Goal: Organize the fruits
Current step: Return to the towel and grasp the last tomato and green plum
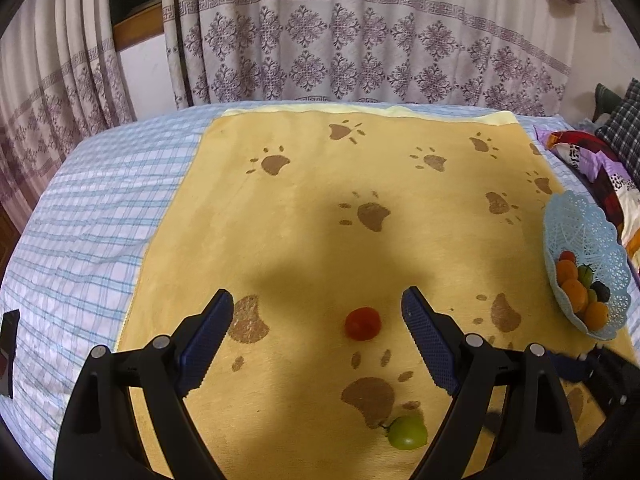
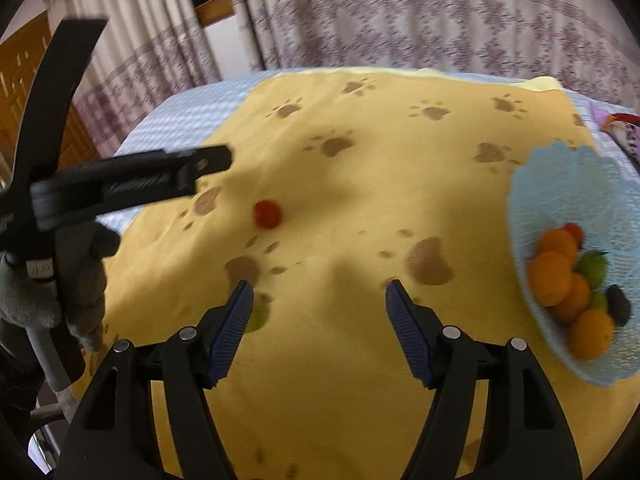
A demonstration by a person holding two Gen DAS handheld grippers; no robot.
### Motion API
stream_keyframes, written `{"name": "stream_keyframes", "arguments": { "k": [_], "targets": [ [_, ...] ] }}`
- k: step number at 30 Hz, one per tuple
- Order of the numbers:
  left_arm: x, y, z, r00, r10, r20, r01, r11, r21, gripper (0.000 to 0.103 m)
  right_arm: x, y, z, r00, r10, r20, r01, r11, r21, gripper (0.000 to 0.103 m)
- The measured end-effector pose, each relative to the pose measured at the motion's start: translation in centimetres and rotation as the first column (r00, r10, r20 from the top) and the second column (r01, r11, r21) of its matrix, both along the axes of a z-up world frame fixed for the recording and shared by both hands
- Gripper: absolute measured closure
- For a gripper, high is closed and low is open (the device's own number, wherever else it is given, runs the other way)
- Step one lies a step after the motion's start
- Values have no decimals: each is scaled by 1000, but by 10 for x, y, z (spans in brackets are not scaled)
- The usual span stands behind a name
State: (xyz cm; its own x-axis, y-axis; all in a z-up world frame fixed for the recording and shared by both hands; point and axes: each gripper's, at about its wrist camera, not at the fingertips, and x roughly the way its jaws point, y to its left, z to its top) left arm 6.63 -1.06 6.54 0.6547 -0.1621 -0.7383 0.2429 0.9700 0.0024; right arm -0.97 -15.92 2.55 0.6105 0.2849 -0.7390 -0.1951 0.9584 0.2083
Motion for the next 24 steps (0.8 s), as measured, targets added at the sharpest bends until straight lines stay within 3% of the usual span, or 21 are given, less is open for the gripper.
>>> {"name": "stream_keyframes", "arguments": {
  "k": [5,18,24],
  "targets": [
    [2,6,-9,1000,-8,-2,8,999,47,18,2,21,-8,999,37,-20,-37,999,11,33],
    [16,27,-34,998,39,-55,-36,998,50,18,12,45,-34,992,93,-88,-95,995,-14,34],
    [20,31,-43,996,50,-78,-46,997,54,18,22,52,-42,985,113,-134,-117,993,-25,59]
  ]
}}
